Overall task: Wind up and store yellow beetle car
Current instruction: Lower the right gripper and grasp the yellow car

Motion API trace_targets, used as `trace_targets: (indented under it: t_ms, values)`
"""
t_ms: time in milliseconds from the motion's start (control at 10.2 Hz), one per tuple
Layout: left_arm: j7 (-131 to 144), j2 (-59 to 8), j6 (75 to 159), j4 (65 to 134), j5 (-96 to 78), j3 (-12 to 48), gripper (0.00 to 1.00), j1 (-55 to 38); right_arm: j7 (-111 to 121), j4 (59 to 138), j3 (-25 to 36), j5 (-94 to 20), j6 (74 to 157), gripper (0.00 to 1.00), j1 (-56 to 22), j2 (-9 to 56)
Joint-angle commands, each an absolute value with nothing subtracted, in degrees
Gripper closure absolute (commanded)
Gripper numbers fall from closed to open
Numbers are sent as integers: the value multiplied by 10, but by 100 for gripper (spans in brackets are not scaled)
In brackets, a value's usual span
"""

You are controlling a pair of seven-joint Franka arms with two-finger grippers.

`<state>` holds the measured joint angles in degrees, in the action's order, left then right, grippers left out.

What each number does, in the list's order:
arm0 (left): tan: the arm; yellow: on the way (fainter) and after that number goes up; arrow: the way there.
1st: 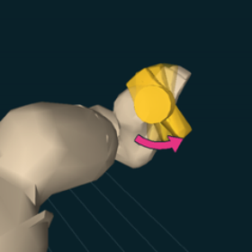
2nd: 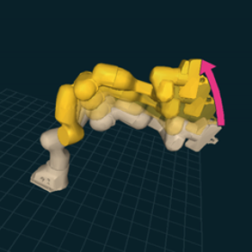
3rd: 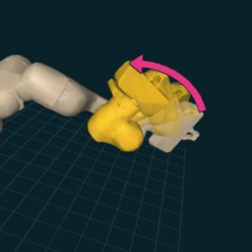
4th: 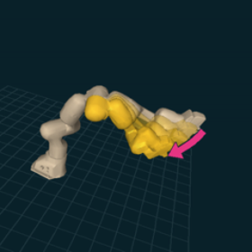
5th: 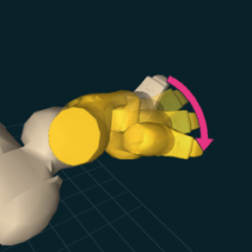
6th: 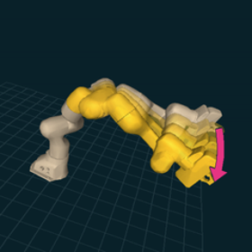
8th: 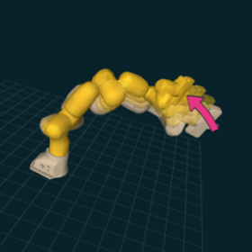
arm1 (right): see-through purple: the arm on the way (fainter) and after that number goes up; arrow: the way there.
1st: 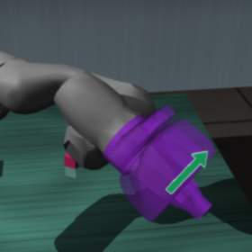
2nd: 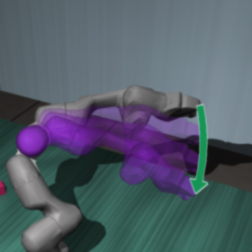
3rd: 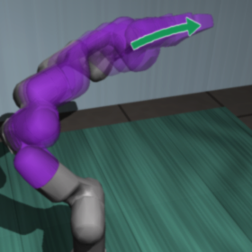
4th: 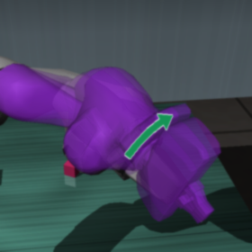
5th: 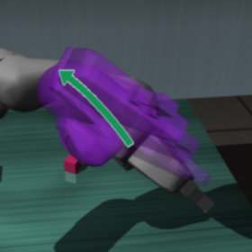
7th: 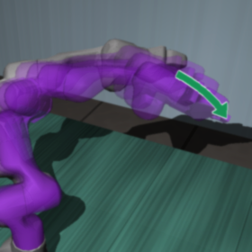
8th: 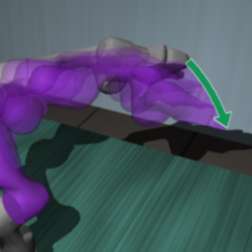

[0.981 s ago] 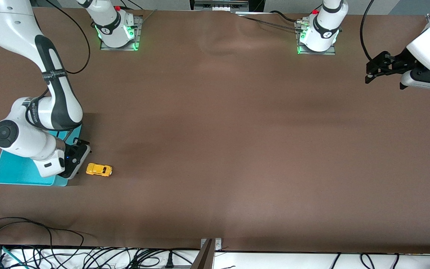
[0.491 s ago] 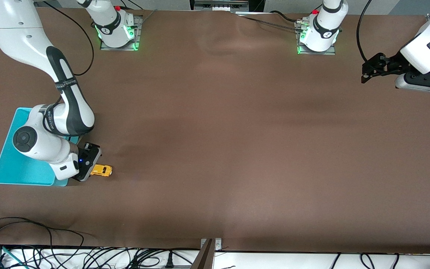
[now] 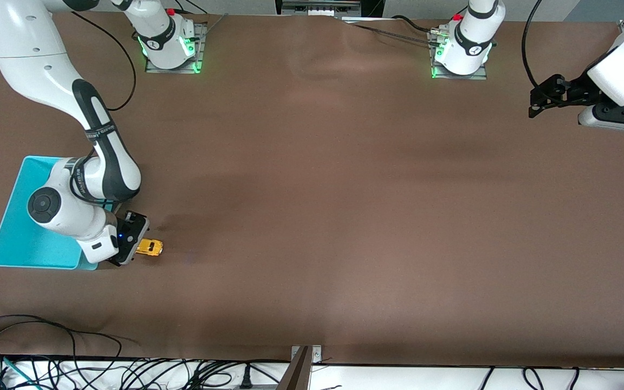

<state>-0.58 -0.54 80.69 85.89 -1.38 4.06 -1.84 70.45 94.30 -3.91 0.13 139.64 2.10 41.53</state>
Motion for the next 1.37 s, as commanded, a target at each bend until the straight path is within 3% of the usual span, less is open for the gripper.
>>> trace_targets:
  t_ms: [0, 98, 294, 392, 785, 1275]
  values:
    - [-2, -4, 790, 821, -23, 43, 0, -16, 719, 935, -47, -8, 1411, 0, 25, 429]
    - [-2, -6, 791, 816, -21, 42, 0, -17, 719, 935, -47, -8, 1411, 7, 25, 429]
    - [-4, -4, 789, 817, -21, 40, 0, -14, 722, 934, -47, -8, 1411, 78, 26, 432]
    - [-2, -4, 782, 816, -20, 43, 0, -15, 729, 933, -47, -8, 1410, 100, 26, 432]
    - [-3, -4, 775, 815, -19, 41, 0, -15, 727, 919, -48, -8, 1382, 100, 23, 419]
    - [-3, -2, 761, 814, -19, 43, 0, -15, 725, 799, -44, -4, 1155, 100, 25, 407]
